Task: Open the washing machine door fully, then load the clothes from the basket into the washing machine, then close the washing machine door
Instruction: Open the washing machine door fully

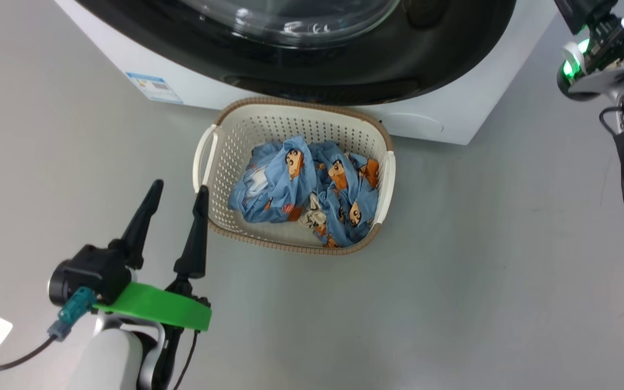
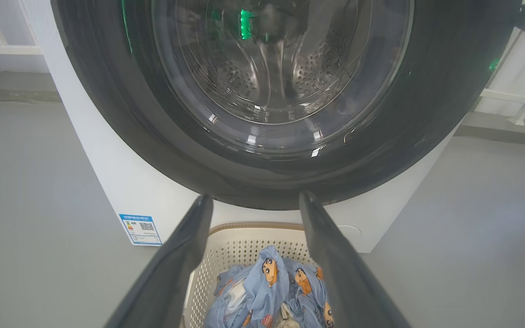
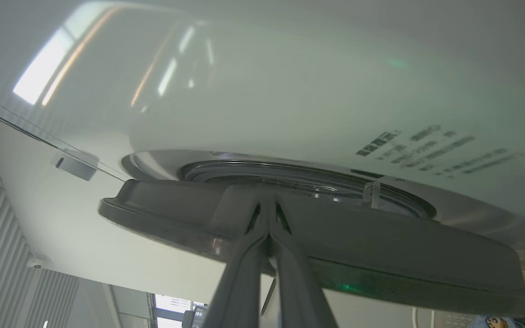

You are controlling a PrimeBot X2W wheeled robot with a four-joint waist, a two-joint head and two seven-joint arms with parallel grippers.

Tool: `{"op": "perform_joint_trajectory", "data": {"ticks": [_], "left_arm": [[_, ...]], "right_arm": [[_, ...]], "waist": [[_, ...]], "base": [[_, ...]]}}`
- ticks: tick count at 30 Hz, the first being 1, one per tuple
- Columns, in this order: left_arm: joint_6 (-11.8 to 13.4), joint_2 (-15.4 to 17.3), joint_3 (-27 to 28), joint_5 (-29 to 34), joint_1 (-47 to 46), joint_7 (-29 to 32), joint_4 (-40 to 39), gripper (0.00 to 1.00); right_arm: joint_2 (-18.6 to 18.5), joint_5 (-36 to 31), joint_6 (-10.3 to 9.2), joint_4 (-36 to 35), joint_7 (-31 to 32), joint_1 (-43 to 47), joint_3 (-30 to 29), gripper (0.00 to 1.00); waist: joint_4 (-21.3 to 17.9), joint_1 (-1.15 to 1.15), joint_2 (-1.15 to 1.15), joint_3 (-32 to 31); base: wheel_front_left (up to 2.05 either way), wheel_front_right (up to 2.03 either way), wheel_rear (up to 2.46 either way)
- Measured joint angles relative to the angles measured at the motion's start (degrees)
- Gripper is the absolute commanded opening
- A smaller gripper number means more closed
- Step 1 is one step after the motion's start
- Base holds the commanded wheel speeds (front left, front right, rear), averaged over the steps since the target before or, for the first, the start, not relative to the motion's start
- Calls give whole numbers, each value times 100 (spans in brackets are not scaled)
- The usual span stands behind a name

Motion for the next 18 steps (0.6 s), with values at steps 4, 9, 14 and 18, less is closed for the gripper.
{"op": "perform_joint_trajectory", "data": {"ticks": [4,9,14,18], "left_arm": [[0,-53,-35,-13,-81,0,-10,100],[0,-78,-68,-51,-146,0,-20,100],[0,-89,-76,-52,-170,0,-21,100],[0,-92,-84,-53,-231,-1,-20,100]], "right_arm": [[3,-8,0,100,158,-193,78,0],[3,-68,0,166,198,-340,88,0],[12,-167,0,175,203,-408,98,0],[23,-279,0,157,274,-408,122,0]], "waist": [[30,0,0,126],[64,0,0,243],[88,0,0,309],[95,0,0,311]], "base": [[0,0,0],[0,0,0],[0,0,0],[0,0,0]]}}
